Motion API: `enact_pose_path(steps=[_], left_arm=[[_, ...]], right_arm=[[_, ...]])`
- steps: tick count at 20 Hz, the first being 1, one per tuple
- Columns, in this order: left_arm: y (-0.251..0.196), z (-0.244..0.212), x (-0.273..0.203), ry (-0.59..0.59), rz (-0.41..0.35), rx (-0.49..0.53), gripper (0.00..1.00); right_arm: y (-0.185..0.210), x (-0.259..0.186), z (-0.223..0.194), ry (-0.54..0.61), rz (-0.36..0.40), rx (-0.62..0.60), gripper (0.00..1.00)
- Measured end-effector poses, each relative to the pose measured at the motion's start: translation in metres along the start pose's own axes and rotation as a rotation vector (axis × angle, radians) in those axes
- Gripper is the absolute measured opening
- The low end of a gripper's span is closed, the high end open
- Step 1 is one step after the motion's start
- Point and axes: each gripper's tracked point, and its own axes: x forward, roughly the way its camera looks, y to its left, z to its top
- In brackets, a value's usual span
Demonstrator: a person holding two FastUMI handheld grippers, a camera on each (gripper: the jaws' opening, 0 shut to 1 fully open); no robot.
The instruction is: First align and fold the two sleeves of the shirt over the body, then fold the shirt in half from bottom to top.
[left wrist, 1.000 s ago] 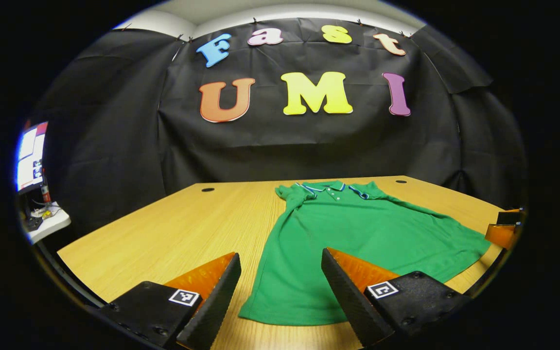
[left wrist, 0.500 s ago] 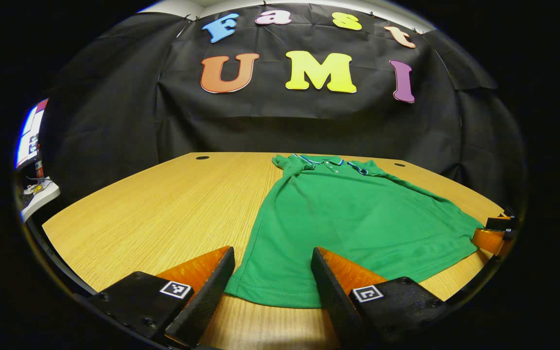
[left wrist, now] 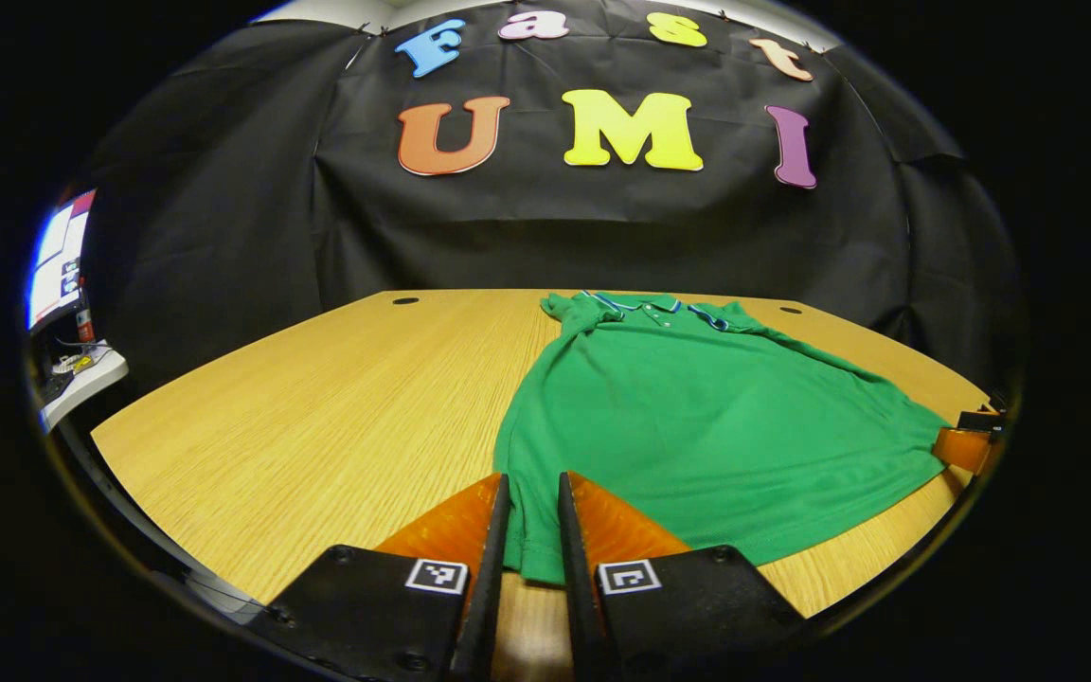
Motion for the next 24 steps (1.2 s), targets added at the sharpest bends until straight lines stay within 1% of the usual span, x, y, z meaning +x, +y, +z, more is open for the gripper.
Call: enact_pose_path(steps=[1,2,3,4,5,7,8,9,10,11,12,14,20,24], left_arm=[[-0.002,0.0,0.0,-0.002,0.002,0.001,0.34],[-0.004,0.0,-0.001,-0.002,-0.003,0.007,0.26],[-0.007,0.0,-0.002,0.0,-0.012,0.017,0.23],[-0.009,0.0,-0.002,-0.001,-0.021,0.019,0.17],[-0.012,0.001,-0.002,-0.006,-0.031,0.018,0.16],[-0.016,0.002,-0.002,-0.011,-0.037,0.026,0.14],[-0.016,0.003,-0.003,-0.015,-0.034,0.03,0.13],[-0.016,0.005,-0.004,-0.021,-0.03,0.031,0.13],[-0.016,0.008,-0.005,-0.029,-0.028,0.034,0.13],[-0.018,0.01,-0.006,-0.033,-0.029,0.036,0.13],[-0.018,0.013,-0.007,-0.039,-0.025,0.039,0.13],[-0.019,0.019,-0.008,-0.049,-0.018,0.049,0.13],[-0.025,0.059,-0.017,-0.127,-0.001,0.121,0.12],[-0.035,0.09,-0.02,-0.169,-0.025,0.113,0.12]], right_arm=[[0.001,0.001,-0.001,-0.009,0.002,-0.018,0.98],[0.003,0.001,0.001,-0.017,0.007,-0.025,0.98],[0.015,0.003,-0.002,-0.013,0.047,-0.033,0.95],[0.021,0.003,-0.005,-0.01,0.063,-0.03,0.67],[0.02,0.005,-0.004,-0.016,0.054,-0.036,0.39],[0.019,0.004,-0.001,-0.017,0.039,-0.074,0.05],[0.018,0.004,0.001,-0.021,0.036,-0.083,0.08],[0.018,0.004,0.001,-0.016,0.037,-0.081,0.02],[0.019,0.004,0.003,-0.014,0.038,-0.073,0.0],[0.019,0.004,0.004,-0.007,0.042,-0.067,0.02],[0.02,0.003,0.006,-0.001,0.051,-0.066,0.0],[0.019,0.0,0.013,-0.008,0.059,-0.057,0.0],[0.025,-0.015,0.057,-0.103,0.082,-0.076,0.0],[0.032,-0.015,0.089,-0.156,0.096,-0.074,0.0]])
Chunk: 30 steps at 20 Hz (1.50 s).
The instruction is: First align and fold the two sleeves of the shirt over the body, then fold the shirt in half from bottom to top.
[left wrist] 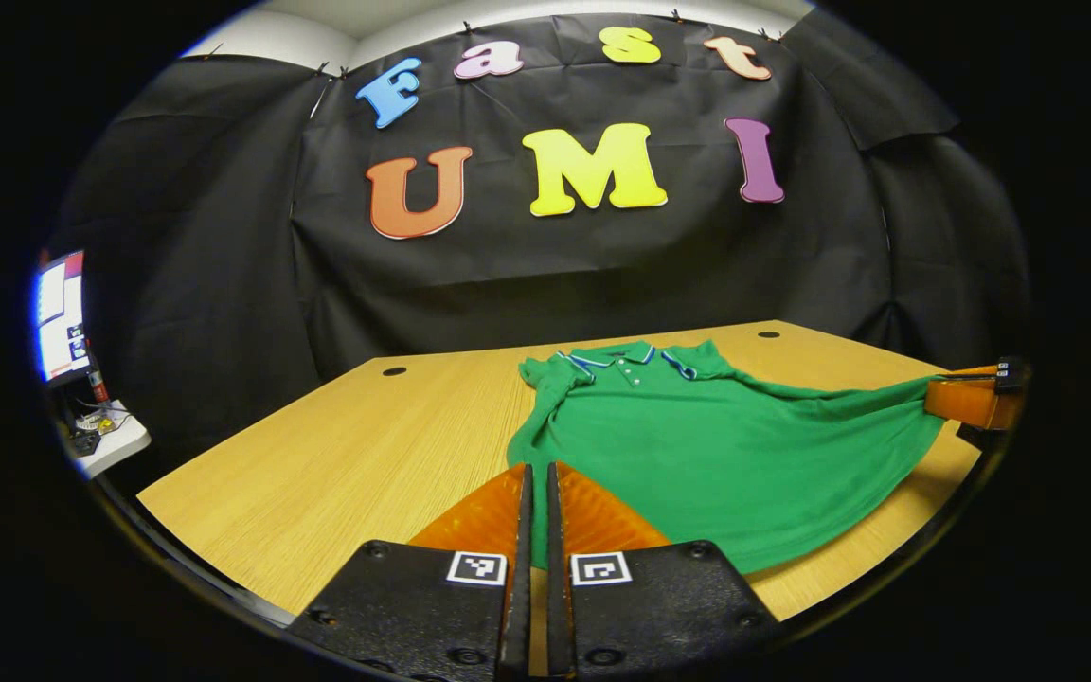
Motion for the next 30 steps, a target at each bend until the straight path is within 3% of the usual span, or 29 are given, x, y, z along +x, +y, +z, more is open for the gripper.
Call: enact_pose_path(steps=[7,13,22,30], left_arm=[[0.008,0.052,0.037,-0.054,0.001,-0.034,0.12],[0.02,0.1,0.099,-0.085,0.0,-0.062,0.13],[0.029,0.168,0.221,-0.174,-0.039,-0.036,0.12],[0.049,0.157,0.336,-0.128,-0.03,-0.114,0.12]], right_arm=[[-0.001,0.024,0.045,-0.047,0.001,-0.001,0.0],[-0.009,0.073,0.115,-0.125,-0.029,-0.014,0.0],[-0.027,0.201,0.178,-0.152,-0.132,-0.001,0.0],[-0.044,0.338,0.176,-0.077,-0.184,0.042,0.0]])
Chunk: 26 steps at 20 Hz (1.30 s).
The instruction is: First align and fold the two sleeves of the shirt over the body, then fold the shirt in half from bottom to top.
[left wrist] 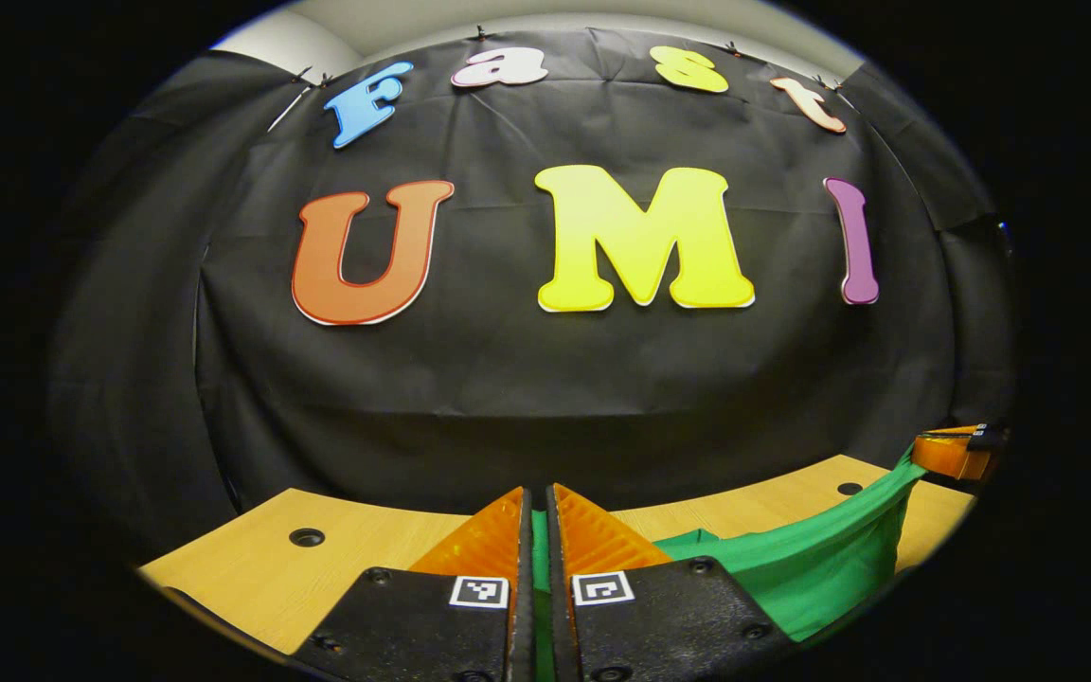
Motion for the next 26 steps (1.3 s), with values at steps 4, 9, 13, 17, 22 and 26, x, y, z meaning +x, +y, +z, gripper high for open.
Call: enact_pose_path(steps=[4,9,13,17,22,26], left_arm=[[0.011,-0.053,0.057,0.109,0.01,-0.022,0.13],[0.012,-0.11,0.116,0.228,0.002,-0.085,0.13],[0.013,-0.135,0.126,0.256,-0.008,-0.038,0.13],[0.014,-0.144,0.13,0.274,-0.006,-0.034,0.14],[0.026,-0.136,0.124,0.208,0.023,-0.07,1.0],[0.055,-0.119,0.108,0.117,0.121,-0.045,1.0]], right_arm=[[0.014,0.066,-0.025,0.017,-0.011,-0.063,0.0],[0.017,0.136,-0.058,0.07,-0.029,-0.113,0.0],[0.015,0.161,-0.075,0.086,-0.051,-0.154,0.0],[0.017,0.165,-0.084,0.081,-0.047,-0.16,0.13],[0.015,0.155,-0.059,-0.044,-0.03,-0.096,0.95],[-0.005,0.128,-0.025,-0.197,-0.113,-0.051,0.96]])
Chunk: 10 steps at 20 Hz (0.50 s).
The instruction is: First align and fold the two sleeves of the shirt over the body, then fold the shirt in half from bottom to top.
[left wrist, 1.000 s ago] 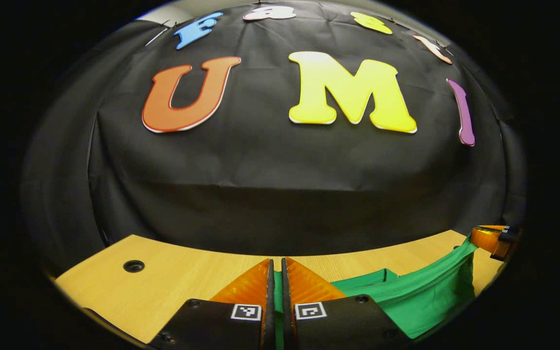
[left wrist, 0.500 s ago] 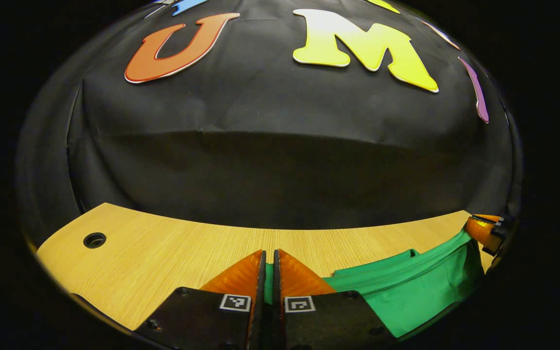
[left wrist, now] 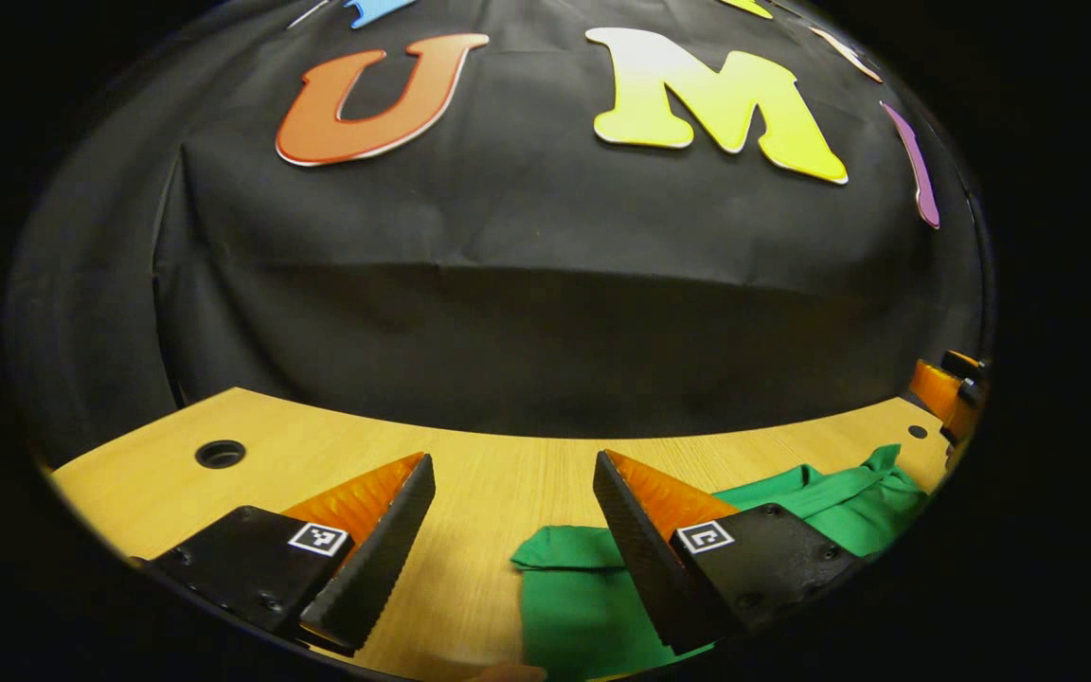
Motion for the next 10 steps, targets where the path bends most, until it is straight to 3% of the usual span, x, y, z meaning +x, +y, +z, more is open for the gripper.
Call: enact_pose_path(steps=[4,7,10], left_arm=[[0.031,0.0,-0.021,-0.026,0.051,-0.079,1.0],[0.048,-0.011,-0.041,0.003,0.075,-0.098,1.0],[0.058,-0.014,-0.073,-0.006,0.081,-0.123,1.0]], right_arm=[[-0.031,-0.043,0.024,-0.126,-0.126,0.007,0.96],[-0.033,-0.071,0.015,-0.097,-0.132,0.051,0.95],[-0.04,-0.1,0.008,-0.064,-0.133,0.021,0.96]])
